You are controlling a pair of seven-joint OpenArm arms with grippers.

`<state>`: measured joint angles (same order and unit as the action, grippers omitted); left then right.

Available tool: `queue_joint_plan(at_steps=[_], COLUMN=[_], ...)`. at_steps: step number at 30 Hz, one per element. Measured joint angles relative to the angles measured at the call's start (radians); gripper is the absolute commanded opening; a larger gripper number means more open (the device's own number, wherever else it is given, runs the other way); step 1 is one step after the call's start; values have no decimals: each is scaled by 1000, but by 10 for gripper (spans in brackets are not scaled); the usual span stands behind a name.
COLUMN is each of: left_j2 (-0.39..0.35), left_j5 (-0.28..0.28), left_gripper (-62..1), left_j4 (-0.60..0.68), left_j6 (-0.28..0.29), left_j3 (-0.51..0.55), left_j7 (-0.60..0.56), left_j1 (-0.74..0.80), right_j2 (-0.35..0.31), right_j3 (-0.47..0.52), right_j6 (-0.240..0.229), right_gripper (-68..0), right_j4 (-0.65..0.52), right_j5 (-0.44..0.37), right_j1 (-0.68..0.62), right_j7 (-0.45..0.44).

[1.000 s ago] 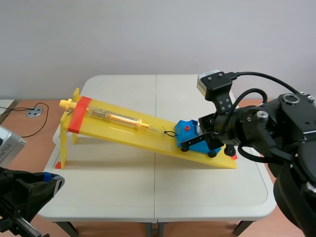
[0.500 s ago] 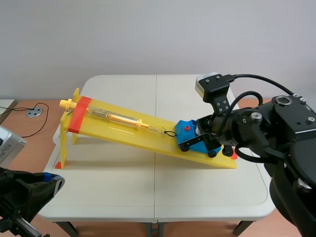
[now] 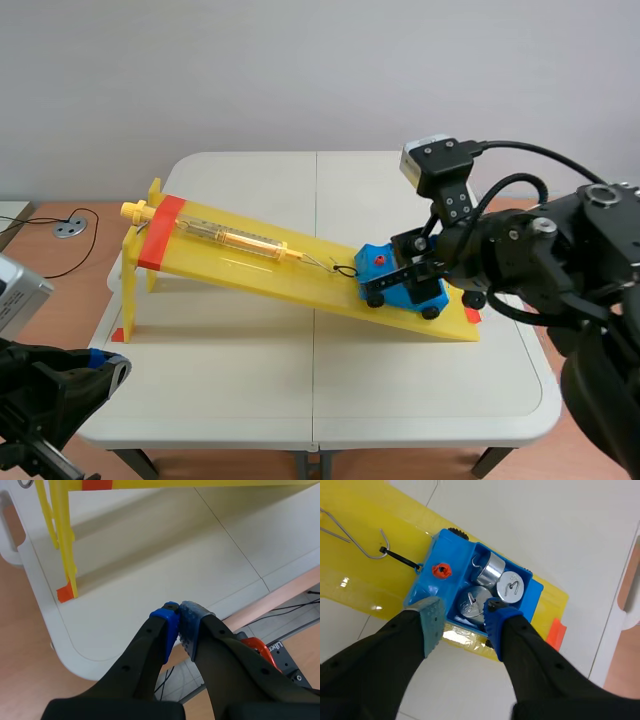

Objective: Place the four metal weights on the blue cart on the ramp.

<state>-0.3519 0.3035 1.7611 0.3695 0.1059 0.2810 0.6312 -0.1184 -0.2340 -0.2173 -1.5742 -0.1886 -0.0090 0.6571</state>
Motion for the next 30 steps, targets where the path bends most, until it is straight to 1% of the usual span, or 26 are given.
queue_joint_plan(at_steps=[2, 3, 5, 8, 11, 14, 17, 21, 25, 27, 30], left_j2=[0, 0, 0, 2, 20, 53, 82, 114, 146, 162, 184], left_j5=[0, 0, 0, 0, -23, -59, -103, -172, -233, -259, -271], left_gripper=[-573, -573, -573, -573, -573, -573, -574, -582, -582, -582, -582], left_j4=[0, 0, 0, 0, 9, 38, 65, 69, 69, 69, 57], left_j6=[0, 1, 8, 37, 53, 54, 54, 54, 50, 43, 42], left_j3=[0, 0, 0, 0, 0, -2, -22, -85, -163, -203, -247], left_j7=[0, 0, 0, 0, 8, 8, 7, 7, 7, 7, 7], left_j1=[0, 0, 0, 0, -12, -33, -64, -121, -182, -217, -279], right_j2=[-25, -40, -72, -124, -177, -220, -250, -259, -259, -259, -259], right_j3=[17, 29, 56, 105, 160, 219, 278, 350, 391, 401, 403], right_j6=[0, 0, 0, 0, -14, -52, -91, -160, -219, -240, -245], right_gripper=[-647, -673, -669, -669, -669, -669, -669, -669, -669, -669, -669], right_j4=[-70, -106, -173, -249, -305, -349, -382, -406, -407, -407, -407], right_j5=[-11, -18, -27, -57, -93, -122, -150, -179, -187, -187, -187], right_j1=[-26, -42, -78, -143, -222, -315, -418, -555, -678, -737, -814], right_j7=[6, 8, 14, 15, 14, 14, 14, 14, 4, -4, -11])
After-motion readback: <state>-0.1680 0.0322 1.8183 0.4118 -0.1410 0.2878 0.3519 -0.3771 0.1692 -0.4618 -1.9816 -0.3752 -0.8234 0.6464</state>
